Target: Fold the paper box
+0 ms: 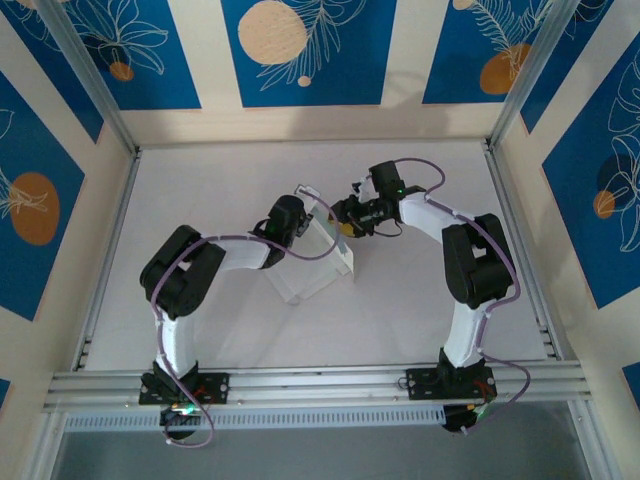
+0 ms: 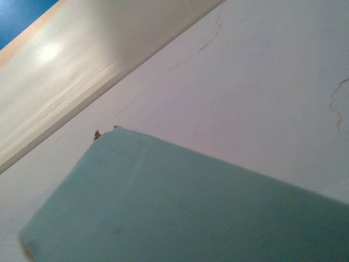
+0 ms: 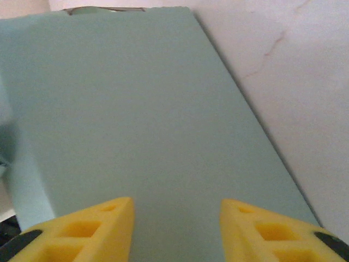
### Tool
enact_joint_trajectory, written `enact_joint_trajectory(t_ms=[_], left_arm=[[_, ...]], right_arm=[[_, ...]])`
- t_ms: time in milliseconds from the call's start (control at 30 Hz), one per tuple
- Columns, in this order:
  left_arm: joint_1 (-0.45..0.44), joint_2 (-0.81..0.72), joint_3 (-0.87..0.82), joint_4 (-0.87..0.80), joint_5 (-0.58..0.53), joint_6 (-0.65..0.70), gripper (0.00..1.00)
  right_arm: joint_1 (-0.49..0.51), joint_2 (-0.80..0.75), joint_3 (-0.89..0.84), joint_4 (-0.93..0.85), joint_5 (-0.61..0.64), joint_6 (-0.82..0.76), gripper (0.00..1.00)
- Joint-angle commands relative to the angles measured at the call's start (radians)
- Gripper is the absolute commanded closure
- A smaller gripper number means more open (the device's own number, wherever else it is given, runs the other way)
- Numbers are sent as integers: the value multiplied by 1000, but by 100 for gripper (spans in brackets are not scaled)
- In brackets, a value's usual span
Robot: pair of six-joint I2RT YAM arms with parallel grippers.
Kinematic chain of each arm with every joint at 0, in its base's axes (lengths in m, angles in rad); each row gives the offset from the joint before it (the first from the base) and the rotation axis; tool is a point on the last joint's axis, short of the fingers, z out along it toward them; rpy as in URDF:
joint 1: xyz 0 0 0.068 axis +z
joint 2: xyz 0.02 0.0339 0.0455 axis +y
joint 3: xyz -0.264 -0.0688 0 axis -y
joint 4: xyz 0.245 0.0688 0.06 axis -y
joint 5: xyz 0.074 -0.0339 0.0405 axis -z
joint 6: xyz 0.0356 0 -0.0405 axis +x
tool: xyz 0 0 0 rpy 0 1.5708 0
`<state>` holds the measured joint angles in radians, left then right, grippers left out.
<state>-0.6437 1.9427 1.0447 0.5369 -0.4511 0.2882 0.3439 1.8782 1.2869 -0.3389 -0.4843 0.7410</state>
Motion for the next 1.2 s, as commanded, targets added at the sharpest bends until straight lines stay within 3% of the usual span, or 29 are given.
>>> enact_joint_trajectory(t_ms=[0,200,433,933,1167], left_arm=[[3,7,-5,-66,72,37,100],[35,-24,-14,-113,216,-13,100],[39,-11,20,-168,249,-10,100],[52,-34,-14,-137,293,-26,96],[60,-55,-40,-128,302,-34,73]], right_arm=[[-4,-99,53,-115,17,-94,46],[-1,-94,113,-195,40,-206,35],[36,-55,137,-220,80,-238,34],[48,-2,86,-210,166,-272,59],[41,14,87,-221,175,-281,65]])
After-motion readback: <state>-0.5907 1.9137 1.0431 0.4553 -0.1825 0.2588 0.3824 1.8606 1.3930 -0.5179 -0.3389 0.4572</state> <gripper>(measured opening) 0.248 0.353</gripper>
